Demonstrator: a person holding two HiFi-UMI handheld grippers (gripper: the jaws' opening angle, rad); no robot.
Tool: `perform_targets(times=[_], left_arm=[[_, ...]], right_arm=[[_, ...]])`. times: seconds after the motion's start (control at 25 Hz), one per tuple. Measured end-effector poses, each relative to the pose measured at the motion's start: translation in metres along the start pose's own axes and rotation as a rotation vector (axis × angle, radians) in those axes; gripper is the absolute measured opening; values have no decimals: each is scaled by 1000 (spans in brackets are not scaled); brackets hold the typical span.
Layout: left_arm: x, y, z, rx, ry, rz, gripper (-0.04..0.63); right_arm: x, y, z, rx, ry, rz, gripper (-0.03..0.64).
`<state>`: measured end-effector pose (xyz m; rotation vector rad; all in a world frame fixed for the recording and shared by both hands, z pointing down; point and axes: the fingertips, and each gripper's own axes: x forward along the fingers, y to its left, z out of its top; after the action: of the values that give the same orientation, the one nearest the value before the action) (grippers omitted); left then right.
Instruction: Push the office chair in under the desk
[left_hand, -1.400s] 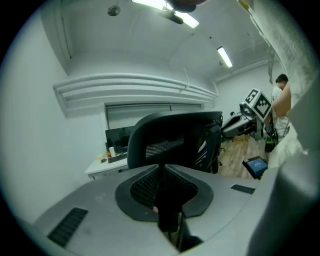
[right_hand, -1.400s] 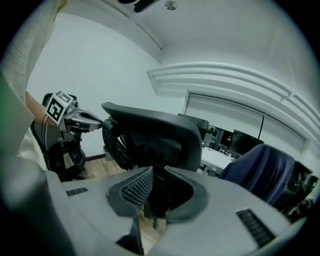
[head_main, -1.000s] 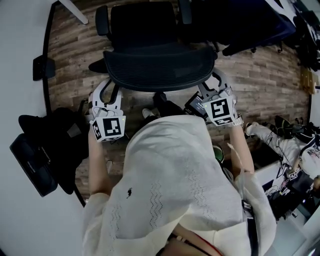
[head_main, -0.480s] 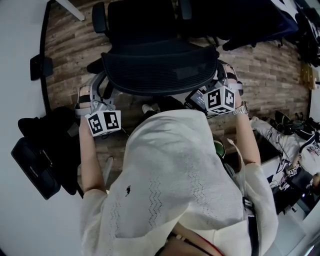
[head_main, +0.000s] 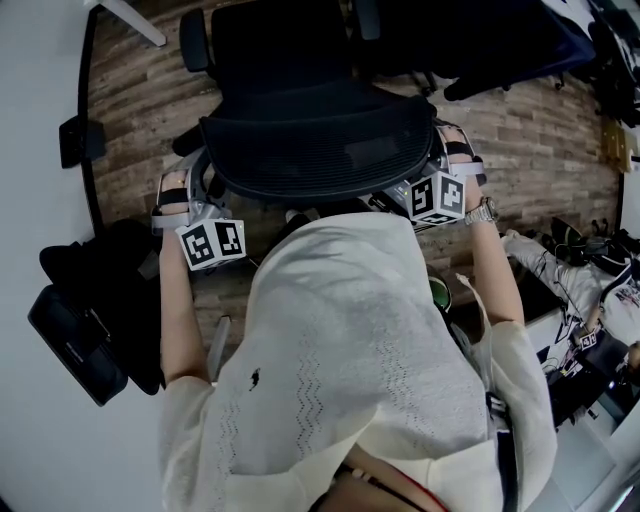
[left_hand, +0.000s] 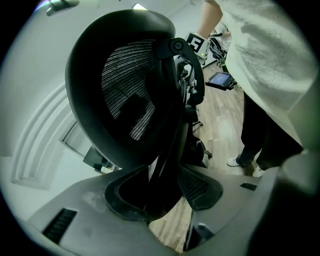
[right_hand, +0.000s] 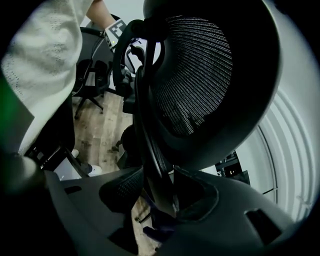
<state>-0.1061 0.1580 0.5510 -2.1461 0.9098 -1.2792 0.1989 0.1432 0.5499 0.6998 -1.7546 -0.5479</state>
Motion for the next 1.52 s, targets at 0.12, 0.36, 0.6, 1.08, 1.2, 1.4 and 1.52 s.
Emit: perform_targets(times=[0.12, 0.36, 0.6, 1.08, 1.2, 1.4, 1.52], left_arm=[[2, 1, 1, -1, 3, -19, 184], [3, 1, 0, -19, 6, -33, 184], [4, 1, -1, -27, 19, -38, 186], [11, 3, -3, -20, 55, -58, 184], [16, 8, -4, -35, 56, -51, 186], [32, 22, -9, -62, 63, -44, 189], [42, 31, -13, -74, 79, -47, 189]], right_arm=[[0, 0, 0, -2, -11, 11, 184], [1, 0, 0, -9, -24, 38, 178], [3, 0, 1, -14, -38, 51, 175], [8, -5, 1, -17, -43, 84, 170], [14, -11, 2, -12, -40, 82, 170], [30, -25, 5, -8, -46, 79, 172], [40, -33, 7, -10, -60, 72, 172]])
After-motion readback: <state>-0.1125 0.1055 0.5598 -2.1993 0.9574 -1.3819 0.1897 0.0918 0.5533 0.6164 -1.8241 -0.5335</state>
